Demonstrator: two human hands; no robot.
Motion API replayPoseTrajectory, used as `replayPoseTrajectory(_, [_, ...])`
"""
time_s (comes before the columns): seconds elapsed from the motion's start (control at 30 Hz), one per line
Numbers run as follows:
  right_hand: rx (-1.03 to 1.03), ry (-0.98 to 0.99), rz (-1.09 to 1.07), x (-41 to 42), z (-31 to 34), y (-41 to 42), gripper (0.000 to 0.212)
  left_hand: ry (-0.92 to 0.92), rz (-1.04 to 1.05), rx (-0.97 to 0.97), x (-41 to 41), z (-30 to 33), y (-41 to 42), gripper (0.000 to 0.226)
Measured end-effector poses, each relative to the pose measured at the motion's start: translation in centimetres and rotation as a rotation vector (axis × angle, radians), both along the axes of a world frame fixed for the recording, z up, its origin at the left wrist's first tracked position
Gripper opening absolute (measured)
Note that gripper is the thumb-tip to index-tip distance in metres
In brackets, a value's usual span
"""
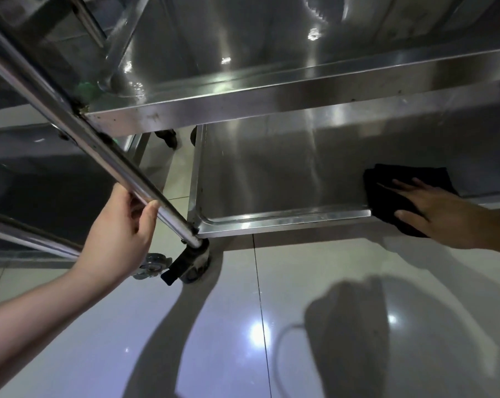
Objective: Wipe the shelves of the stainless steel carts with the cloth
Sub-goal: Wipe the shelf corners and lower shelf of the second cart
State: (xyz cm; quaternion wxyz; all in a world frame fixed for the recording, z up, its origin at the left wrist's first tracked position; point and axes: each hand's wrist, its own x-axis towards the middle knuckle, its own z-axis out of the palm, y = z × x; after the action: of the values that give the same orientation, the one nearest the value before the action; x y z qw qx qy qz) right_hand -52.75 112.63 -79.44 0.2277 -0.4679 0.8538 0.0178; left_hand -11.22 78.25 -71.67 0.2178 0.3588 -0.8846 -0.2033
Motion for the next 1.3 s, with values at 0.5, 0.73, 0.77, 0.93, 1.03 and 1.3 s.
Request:
replayPoseTrajectory(0.5, [-0.146,0.067,-0.030,0.2,-1.8,0.5,0.064,-0.386,0.260,0.178,-2.2,-0.4,2.9,0.040])
replayPoseTrajectory(0.73, [-0.145,0.063,-0.043,0.3,-1.7,0.4,0.061,-0.299,0.087,0.584,-6.9,-2.2,10.1,0.006])
replayPoseTrajectory(0.77, [-0.142,0.058,-0.047,0.3,-1.6,0.4,0.060,-0.341,0.003,0.547,-8.0,-2.6,10.9,0.009])
replayPoseTrajectory(0.93, [-0.135,0.033,-0.053,0.2,-1.7,0.6,0.060,-0.446,-0.281,0.254,-14.9,-3.5,14.2,0.028])
replayPoseTrajectory(1.03, [-0.144,0.032,-0.047,0.1,-2.1,0.7,0.061,-0.398,-0.365,0.146,-19.7,-4.6,16.3,0.027])
replayPoseTrajectory(1.3, [-0.192,0.038,-0.051,-0.1,-2.8,1.0,0.063,-0.392,-0.284,-0.040,-28.7,-9.2,17.8,0.046])
